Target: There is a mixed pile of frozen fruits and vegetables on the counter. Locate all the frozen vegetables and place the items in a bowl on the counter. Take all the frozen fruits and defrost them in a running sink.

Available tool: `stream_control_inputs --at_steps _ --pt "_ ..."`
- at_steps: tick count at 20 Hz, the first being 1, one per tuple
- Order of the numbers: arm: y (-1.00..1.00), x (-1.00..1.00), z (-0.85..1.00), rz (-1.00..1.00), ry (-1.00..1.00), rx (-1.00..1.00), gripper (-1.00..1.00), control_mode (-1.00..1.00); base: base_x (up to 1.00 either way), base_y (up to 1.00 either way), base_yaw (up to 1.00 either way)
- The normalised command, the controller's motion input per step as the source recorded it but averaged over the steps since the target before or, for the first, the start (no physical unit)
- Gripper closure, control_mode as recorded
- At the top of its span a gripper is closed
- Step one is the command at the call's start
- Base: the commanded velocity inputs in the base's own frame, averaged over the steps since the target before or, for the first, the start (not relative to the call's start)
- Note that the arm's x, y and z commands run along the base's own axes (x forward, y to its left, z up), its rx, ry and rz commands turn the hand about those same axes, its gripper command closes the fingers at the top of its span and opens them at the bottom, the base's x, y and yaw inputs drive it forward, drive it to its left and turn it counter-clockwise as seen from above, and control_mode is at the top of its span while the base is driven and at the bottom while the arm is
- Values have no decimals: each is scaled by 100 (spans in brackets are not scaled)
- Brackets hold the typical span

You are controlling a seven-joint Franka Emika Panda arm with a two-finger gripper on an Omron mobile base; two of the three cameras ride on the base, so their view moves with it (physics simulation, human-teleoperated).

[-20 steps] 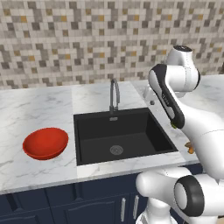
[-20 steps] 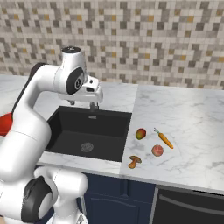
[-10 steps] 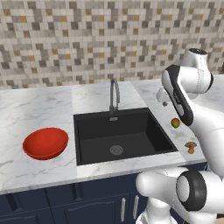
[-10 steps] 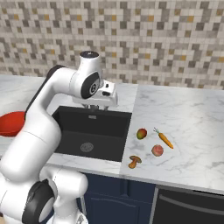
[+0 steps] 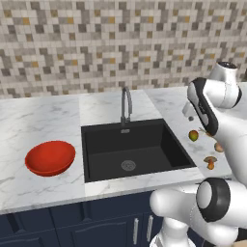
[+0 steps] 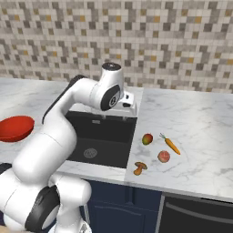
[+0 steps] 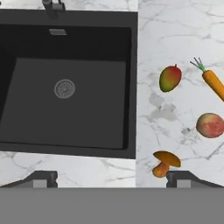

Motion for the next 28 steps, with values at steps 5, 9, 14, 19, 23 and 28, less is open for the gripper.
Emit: stream_control_inputs --at_steps 5,9,14,19,23,28 --pt "-49 12 -29 0 0 0 -100 -100 0 0 0" --pt "-52 17 -32 0 0 -1 -100 -100 0 0 0" --pt "-47 25 -37 0 1 -3 -100 -100 0 0 0" --pt "-46 30 -38 1 2 -2 -100 -100 0 0 0" --pt "-45 30 -34 2 1 0 -100 -100 0 0 0" --pt "-38 29 -33 1 2 0 -100 -100 0 0 0"
